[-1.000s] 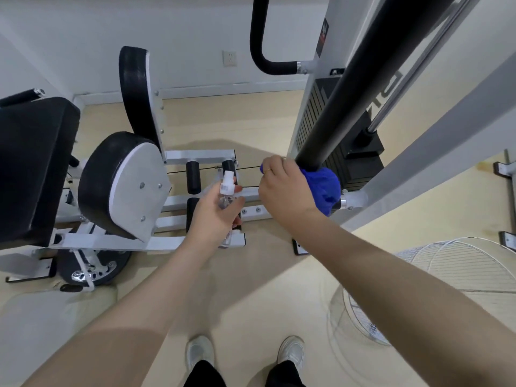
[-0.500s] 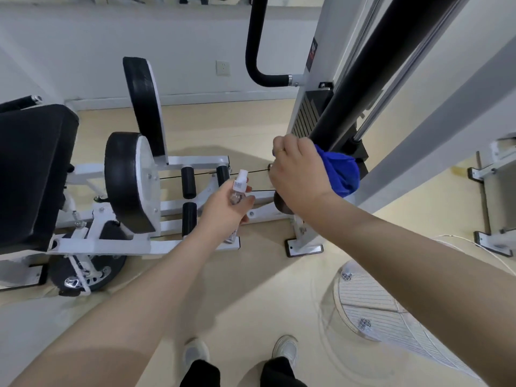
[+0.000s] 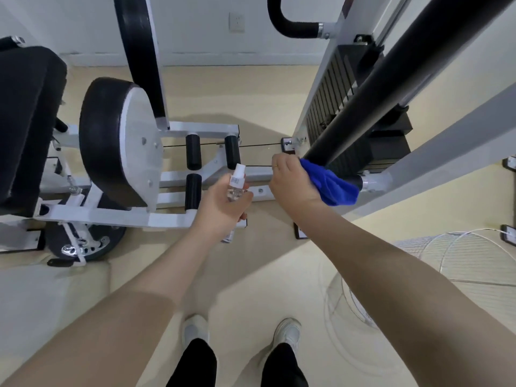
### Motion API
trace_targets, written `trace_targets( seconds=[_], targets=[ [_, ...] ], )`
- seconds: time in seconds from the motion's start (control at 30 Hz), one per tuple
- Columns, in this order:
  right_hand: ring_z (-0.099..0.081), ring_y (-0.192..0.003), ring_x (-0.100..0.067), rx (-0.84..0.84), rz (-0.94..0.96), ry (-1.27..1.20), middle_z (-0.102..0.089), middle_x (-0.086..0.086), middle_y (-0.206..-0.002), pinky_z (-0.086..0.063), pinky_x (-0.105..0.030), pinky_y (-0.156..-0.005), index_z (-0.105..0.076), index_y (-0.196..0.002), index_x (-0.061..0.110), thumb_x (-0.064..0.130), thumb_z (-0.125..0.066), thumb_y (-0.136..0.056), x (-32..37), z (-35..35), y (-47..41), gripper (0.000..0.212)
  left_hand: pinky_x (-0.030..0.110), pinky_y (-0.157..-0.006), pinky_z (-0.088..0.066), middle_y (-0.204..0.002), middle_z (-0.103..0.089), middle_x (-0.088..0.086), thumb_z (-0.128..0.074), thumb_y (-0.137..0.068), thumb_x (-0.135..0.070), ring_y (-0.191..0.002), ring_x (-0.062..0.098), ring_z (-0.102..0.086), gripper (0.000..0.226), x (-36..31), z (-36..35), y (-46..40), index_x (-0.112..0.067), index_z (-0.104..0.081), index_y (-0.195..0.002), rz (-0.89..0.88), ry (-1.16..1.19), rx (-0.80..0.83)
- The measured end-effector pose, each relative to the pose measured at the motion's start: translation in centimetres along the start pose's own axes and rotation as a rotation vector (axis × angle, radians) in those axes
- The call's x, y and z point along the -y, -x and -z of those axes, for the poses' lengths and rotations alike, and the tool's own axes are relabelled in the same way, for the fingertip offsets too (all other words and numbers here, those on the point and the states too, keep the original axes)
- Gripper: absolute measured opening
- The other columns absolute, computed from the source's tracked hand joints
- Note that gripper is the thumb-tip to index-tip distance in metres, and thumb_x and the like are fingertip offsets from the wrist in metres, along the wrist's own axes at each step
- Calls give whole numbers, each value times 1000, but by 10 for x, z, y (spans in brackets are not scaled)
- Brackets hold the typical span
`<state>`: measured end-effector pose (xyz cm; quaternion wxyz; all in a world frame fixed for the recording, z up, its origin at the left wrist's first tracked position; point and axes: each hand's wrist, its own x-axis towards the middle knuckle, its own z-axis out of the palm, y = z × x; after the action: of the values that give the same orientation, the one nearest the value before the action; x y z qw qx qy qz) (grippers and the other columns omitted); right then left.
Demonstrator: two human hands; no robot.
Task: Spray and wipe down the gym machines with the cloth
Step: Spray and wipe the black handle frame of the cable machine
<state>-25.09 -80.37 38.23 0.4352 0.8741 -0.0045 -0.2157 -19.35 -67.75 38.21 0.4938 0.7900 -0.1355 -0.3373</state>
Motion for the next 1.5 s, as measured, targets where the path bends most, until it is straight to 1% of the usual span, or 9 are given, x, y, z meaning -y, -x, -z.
trace_targets(
  seconds=[0.2, 0.37, 0.6, 0.73, 1.07, 1.2, 1.33, 1.43, 1.5],
  targets=[
    [-46, -103, -25, 107, 250, 111, -57, -5, -106, -34, -33, -91, -60, -106, 18, 14, -62, -83, 10, -12, 28, 24, 31, -61, -49, -74, -58, -1, -57, -87, -18, -47, 9, -52, 15, -2, -10, 10, -16, -58, -101, 33, 25, -1],
    [-41, -113, -25, -80, 92, 21, -50, -7, -118, -34, -32, -93, -58, -115, 15, 15, -52, -87, -38, 17, 51, 28, 29, -59, -46, -75, -57, 4, -55, -87, -19, -51, 13, -54, 14, -31, -6, 23, -15, -56, -101, 10, -16, 25],
    [-43, -110, -24, -130, -340, -248, -53, -5, -110, -36, -32, -93, -58, -105, 14, 14, -47, -90, -83, 50, 63, 19, 17, -49, -45, -69, -52, -2, -55, -90, -20, -51, 12, -52, 9, -74, -3, 25, -13, -51, -92, -132, -59, 8],
    [-46, -108, -24, -101, -317, -263, -54, -8, -110, -38, -32, -90, -57, -106, 12, 12, -43, -91, -64, 42, 56, 21, 40, -69, -54, -71, -54, -4, -55, -90, -32, -60, 13, -57, 18, -71, 7, 18, -18, -50, -101, -163, -109, -37],
    [-45, -104, -24, 77, -156, -213, -49, -10, -112, -36, -32, -85, -58, -106, 11, 14, -46, -91, -44, 37, 16, 20, 32, -59, -44, -60, -49, -4, -39, -94, -22, -51, 10, -47, 26, -60, 39, -9, -23, -47, -119, -209, -155, 120],
    [-46, -96, -23, 14, -304, -180, -51, -8, -104, -36, -31, -81, -61, -97, 15, 18, -49, -88, -73, 57, 27, 15, 32, -63, -45, -67, -50, -3, -35, -98, -24, -54, 5, -51, 34, -71, 54, -13, -23, -39, -131, -237, -197, 254],
    [-51, -81, -18, -49, -509, -261, -57, -2, -86, -40, -29, -71, -61, -81, 20, 24, -54, -82, -100, 75, 29, 8, 29, -68, -47, -96, -60, 8, -34, -100, -32, -84, 19, -59, 49, -96, 64, -15, -32, -17, -146, -321, -239, 322],
    [-55, -80, -21, -96, -645, -487, -61, -5, -87, -43, -31, -69, -61, -103, 17, 26, -68, -71, -105, 84, 19, 34, 41, -86, -47, -123, -54, 24, -32, -100, -31, -101, 33, -57, 55, -110, 69, -25, -34, -5, -148, -409, -253, 290],
    [-54, -95, -28, -110, -680, -845, -55, -12, -110, -42, -36, -81, -43, -131, 15, 16, -62, -80, -108, 88, 8, 54, 44, -80, -49, -110, -58, 23, -31, -101, -29, -81, 26, -57, 57, -118, 71, -32, -38, 0, -147, -435, -242, 251]
  ],
)
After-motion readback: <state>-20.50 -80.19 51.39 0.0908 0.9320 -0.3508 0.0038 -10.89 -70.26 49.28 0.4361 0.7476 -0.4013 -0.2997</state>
